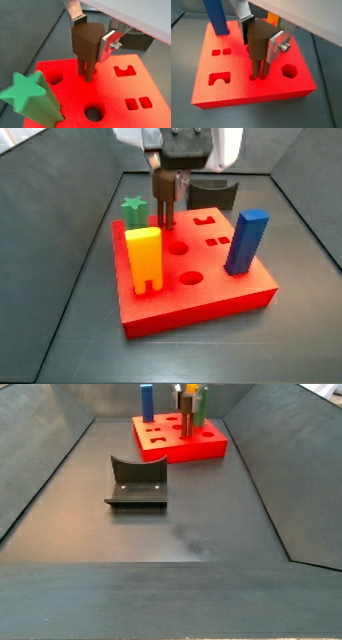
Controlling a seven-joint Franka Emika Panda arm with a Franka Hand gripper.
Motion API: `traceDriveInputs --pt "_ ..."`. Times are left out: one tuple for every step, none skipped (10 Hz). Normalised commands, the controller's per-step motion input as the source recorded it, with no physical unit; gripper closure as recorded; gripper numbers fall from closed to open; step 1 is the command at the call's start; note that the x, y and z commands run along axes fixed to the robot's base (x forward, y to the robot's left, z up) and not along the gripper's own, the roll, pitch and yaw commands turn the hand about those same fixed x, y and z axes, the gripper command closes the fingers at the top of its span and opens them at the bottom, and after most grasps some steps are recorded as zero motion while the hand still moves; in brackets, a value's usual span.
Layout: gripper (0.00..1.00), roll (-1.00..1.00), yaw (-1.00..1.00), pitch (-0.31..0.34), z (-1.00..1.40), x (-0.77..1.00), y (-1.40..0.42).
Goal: Pick up the 3 prong object. Move up. Place the 3 prong object on the fixture. Regrasp the 3 prong object. Move to above the board. Insert the 3 prong object.
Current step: Insert the 3 prong object.
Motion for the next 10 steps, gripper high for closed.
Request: traceDriveInputs --pt "1.0 0.0 0.0 0.0 -0.03 0.0 0.0" --pt "1.0 0.06 0.0 0.087 -0.15 0.03 0.2" --pt "1.0 0.04 -0.15 0.157 -0.19 0.09 0.3" --pt "1.0 0.0 -0.29 0.136 -0.09 0.11 0.13" --pt "1.0 0.0 0.0 0.0 -0.1 0.15 -0.01" --pt "1.0 0.0 0.0 -0.129 -0.27 0.0 -0.24" --pt "1.0 0.0 0.0 -0.124 -0.17 0.0 -0.24" --pt "1.0 0.0 0.0 -0.014 -0.02 0.0 0.0" --pt "1.0 0.03 0.0 -0.036 -0.32 0.0 0.0" --pt "1.0 0.1 0.0 -0.099 -0.63 0.0 0.0"
